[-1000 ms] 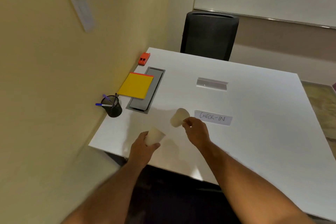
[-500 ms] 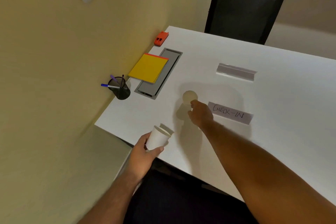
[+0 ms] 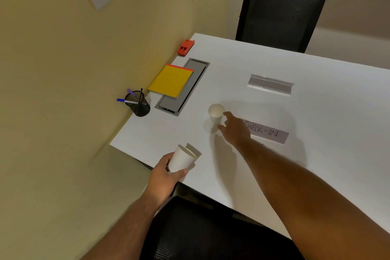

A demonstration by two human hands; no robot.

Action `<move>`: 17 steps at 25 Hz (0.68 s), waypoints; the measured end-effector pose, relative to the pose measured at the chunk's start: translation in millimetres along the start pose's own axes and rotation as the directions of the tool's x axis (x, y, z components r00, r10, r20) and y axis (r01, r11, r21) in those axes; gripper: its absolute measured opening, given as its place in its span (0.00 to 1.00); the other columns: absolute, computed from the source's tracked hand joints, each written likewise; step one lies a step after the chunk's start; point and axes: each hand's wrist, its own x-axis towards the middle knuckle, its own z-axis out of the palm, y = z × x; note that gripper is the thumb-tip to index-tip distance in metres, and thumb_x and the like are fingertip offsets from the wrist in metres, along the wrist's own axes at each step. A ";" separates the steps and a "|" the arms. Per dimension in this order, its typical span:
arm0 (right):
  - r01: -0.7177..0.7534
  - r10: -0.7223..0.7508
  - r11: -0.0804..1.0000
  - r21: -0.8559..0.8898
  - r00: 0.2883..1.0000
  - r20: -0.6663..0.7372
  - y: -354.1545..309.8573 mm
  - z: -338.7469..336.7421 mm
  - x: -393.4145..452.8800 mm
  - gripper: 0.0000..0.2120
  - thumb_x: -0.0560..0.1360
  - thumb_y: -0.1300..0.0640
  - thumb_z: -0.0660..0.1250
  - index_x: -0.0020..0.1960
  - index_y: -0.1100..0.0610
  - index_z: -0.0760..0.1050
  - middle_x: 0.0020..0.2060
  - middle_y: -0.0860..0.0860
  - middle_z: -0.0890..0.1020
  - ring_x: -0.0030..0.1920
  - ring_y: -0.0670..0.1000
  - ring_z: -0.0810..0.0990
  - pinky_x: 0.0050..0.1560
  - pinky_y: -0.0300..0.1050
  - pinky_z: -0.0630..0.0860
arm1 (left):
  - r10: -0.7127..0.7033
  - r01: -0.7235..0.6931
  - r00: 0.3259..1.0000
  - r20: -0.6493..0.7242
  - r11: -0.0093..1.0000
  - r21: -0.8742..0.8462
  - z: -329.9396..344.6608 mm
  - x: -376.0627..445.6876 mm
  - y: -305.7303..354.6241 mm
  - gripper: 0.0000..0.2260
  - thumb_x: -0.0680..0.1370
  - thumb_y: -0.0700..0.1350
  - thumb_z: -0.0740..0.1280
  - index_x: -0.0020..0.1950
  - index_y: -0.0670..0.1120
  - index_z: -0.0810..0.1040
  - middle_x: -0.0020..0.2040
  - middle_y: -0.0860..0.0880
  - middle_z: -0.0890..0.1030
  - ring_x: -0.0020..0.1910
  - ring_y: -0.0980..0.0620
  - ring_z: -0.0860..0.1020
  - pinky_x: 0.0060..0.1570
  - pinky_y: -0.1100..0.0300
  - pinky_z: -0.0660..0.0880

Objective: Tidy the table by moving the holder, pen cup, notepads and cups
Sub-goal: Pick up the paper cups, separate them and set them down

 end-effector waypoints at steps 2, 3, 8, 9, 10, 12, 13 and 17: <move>0.004 -0.003 1.000 0.019 1.000 -0.017 3.6 -3.2 -15.2 0.28 0.81 0.47 0.70 0.78 0.52 0.68 0.63 0.54 0.84 0.67 0.58 0.80 0.65 0.57 0.79 | 0.023 -0.024 1.000 0.016 1.000 0.007 0.8 -3.5 8.2 0.24 0.75 0.47 0.78 0.67 0.59 0.75 0.57 0.59 0.81 0.52 0.60 0.80 0.43 0.68 0.76; 0.000 0.001 0.999 0.032 1.000 -0.025 5.6 -4.6 -24.5 0.28 0.81 0.47 0.71 0.77 0.52 0.68 0.62 0.54 0.84 0.67 0.58 0.81 0.65 0.57 0.80 | 0.037 -0.038 0.999 0.031 0.999 0.013 1.4 -6.5 11.3 0.24 0.75 0.47 0.78 0.67 0.59 0.75 0.58 0.59 0.80 0.53 0.59 0.79 0.44 0.68 0.75; -0.012 0.019 0.992 0.129 0.998 -0.055 10.1 -23.3 -85.0 0.25 0.80 0.47 0.73 0.74 0.52 0.72 0.60 0.53 0.86 0.66 0.56 0.81 0.67 0.53 0.78 | 0.121 -0.125 0.990 0.077 0.991 0.053 2.8 -34.0 23.9 0.25 0.73 0.48 0.78 0.68 0.57 0.75 0.57 0.57 0.81 0.53 0.58 0.79 0.44 0.67 0.73; -0.013 0.023 0.987 0.160 0.998 -0.060 10.1 -27.7 -99.7 0.24 0.80 0.47 0.73 0.73 0.52 0.73 0.60 0.52 0.86 0.66 0.55 0.81 0.67 0.52 0.78 | 0.137 -0.142 0.987 0.088 0.988 0.060 3.0 -39.5 25.9 0.25 0.73 0.49 0.79 0.68 0.56 0.75 0.57 0.56 0.81 0.53 0.57 0.79 0.44 0.66 0.74; -0.016 0.029 0.979 0.202 0.998 -0.064 9.8 -30.9 -115.2 0.23 0.79 0.46 0.73 0.71 0.51 0.74 0.59 0.51 0.86 0.65 0.54 0.81 0.66 0.50 0.77 | 0.147 -0.154 0.984 0.099 0.986 0.064 3.9 -44.8 26.5 0.26 0.73 0.49 0.79 0.68 0.55 0.75 0.58 0.56 0.81 0.54 0.56 0.79 0.46 0.64 0.74; -0.003 0.024 0.963 0.269 0.997 -0.074 10.2 -39.5 -154.6 0.23 0.78 0.44 0.74 0.70 0.49 0.75 0.58 0.49 0.84 0.61 0.52 0.82 0.62 0.47 0.77 | 0.179 -0.187 0.977 0.116 0.980 0.069 8.1 -61.7 30.4 0.26 0.72 0.49 0.79 0.68 0.55 0.75 0.58 0.55 0.81 0.56 0.54 0.80 0.50 0.60 0.76; 0.012 0.011 0.957 0.289 0.997 -0.077 9.7 -44.2 -174.3 0.22 0.78 0.44 0.74 0.70 0.49 0.76 0.58 0.48 0.84 0.59 0.51 0.82 0.58 0.44 0.77 | 0.200 -0.210 0.972 0.122 0.975 0.076 11.3 -69.3 33.7 0.26 0.72 0.49 0.79 0.67 0.55 0.75 0.58 0.56 0.81 0.56 0.54 0.80 0.52 0.58 0.78; 0.086 -0.056 0.912 0.402 0.995 -0.085 13.4 -61.4 -246.6 0.16 0.82 0.51 0.70 0.69 0.49 0.79 0.67 0.49 0.79 0.61 0.52 0.82 0.58 0.46 0.80 | 0.284 -0.308 0.943 0.174 0.943 0.126 34.1 -90.8 48.2 0.26 0.70 0.48 0.80 0.65 0.54 0.75 0.56 0.56 0.81 0.55 0.53 0.79 0.53 0.56 0.77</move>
